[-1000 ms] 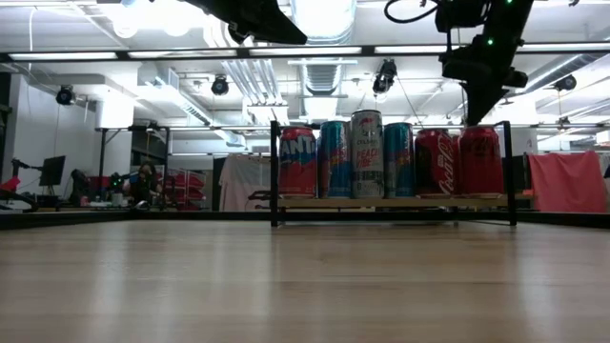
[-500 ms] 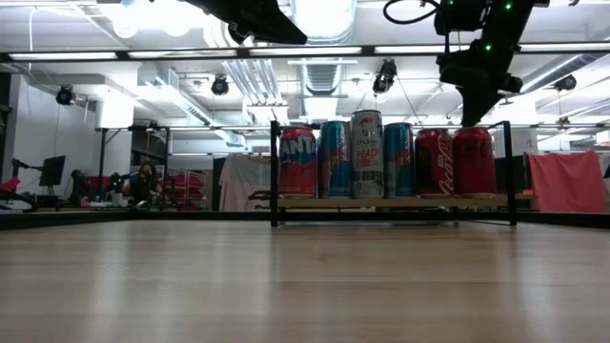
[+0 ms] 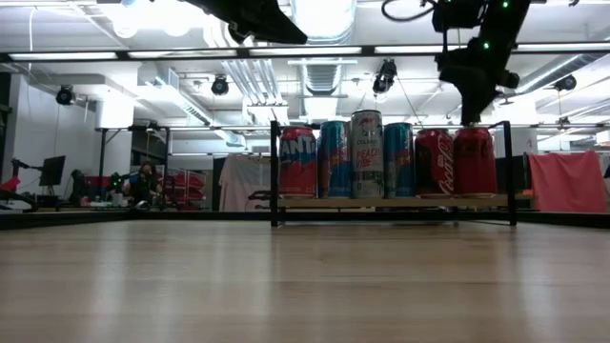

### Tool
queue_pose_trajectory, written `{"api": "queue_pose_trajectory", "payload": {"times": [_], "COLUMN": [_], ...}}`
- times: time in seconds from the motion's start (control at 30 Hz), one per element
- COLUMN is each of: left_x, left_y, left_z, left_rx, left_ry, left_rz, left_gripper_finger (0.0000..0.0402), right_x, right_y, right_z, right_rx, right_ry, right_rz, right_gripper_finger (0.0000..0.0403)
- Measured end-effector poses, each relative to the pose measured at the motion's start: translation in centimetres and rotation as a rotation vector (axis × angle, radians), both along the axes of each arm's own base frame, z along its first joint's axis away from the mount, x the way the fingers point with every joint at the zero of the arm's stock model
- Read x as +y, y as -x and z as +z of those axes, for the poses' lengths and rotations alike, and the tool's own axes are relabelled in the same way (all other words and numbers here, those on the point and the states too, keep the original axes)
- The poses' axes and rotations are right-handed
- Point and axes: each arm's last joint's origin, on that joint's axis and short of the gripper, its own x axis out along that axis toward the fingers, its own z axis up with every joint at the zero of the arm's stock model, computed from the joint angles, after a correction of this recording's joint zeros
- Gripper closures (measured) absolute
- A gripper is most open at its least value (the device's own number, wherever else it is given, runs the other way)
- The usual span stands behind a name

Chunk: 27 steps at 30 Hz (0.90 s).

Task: Place canned beverage on shelf
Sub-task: Adjust the soda cans on the shelf

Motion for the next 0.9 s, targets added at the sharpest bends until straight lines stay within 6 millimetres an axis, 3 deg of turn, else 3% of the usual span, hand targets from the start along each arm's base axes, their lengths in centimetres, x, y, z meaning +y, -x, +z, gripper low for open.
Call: {"api": "queue_pose_trajectory", "payload": {"times": [0.23, 0.57, 0.9], "left_x": [0.0, 0.0, 0.0], "left_y": [-0.1, -0.1, -0.1], "left_z": [0.8, 1.2, 1.2], "left_rx": [-0.017, -0.020, -0.021], "left_ry": [-0.023, -0.039, -0.039], "left_rz": [-0.007, -0.011, -0.011], "left_gripper_finger": [0.0402, 0.0402, 0.0402], "right_x": [-1.1, -4.5, -5.0], "right_y": [0.0, 0.3, -0.5], "right_z": [1.7, 0.1, -0.6], "right_rx": [-0.040, 0.056, 0.050], "right_ry": [0.055, 0.034, -0.010], "right_rz": [-0.014, -0.077, -0.045], "right_gripper_finger": [0.0394, 0.0394, 0.0394]}}
